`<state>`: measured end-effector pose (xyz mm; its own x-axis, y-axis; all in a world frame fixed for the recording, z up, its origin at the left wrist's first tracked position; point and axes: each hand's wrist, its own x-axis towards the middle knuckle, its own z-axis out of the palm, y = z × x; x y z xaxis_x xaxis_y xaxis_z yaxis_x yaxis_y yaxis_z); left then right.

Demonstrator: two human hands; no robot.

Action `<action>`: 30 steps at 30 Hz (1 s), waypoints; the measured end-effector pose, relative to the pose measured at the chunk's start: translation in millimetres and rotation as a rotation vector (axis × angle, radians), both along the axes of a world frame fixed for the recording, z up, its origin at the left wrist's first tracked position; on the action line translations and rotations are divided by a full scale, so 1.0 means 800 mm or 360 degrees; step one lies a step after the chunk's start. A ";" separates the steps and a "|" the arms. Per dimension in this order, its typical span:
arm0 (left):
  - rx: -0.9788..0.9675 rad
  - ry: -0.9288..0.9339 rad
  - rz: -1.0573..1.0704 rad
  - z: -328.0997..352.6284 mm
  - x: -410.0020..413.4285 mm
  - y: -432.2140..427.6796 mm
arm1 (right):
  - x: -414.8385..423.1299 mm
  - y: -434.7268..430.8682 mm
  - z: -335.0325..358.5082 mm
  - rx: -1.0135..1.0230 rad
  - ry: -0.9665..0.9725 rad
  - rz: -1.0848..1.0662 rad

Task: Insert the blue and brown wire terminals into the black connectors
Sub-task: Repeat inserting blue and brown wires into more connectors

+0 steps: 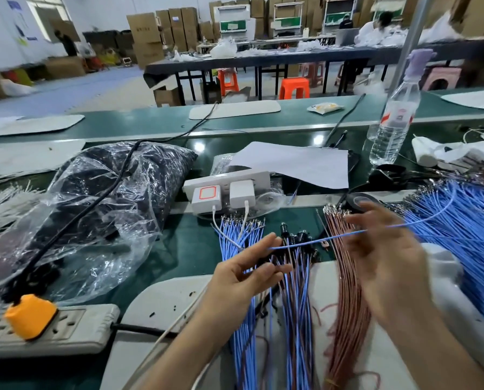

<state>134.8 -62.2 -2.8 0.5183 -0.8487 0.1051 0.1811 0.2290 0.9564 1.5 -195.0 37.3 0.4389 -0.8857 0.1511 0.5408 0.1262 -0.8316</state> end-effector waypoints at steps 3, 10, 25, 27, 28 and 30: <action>0.0062 -0.0229 -0.0028 0.002 -0.003 0.000 | 0.020 0.041 -0.022 -0.0330 0.0319 0.0305; -0.0065 -0.0094 0.0046 -0.002 -0.003 0.000 | 0.013 0.033 -0.012 -0.0262 0.0155 -0.0101; 0.0024 -0.0435 0.0236 -0.002 0.001 0.002 | 0.013 0.045 -0.012 -0.0588 0.0197 -0.0046; 0.0030 -0.0485 0.0247 -0.002 0.002 0.002 | 0.013 0.044 -0.013 -0.0566 0.0210 0.0011; 0.0037 -0.0500 0.0261 -0.002 0.002 0.002 | 0.014 0.043 -0.013 -0.0548 0.0211 0.0026; 0.0026 -0.0462 0.0265 -0.003 0.002 0.002 | 0.015 0.042 -0.014 -0.0495 0.0192 0.0017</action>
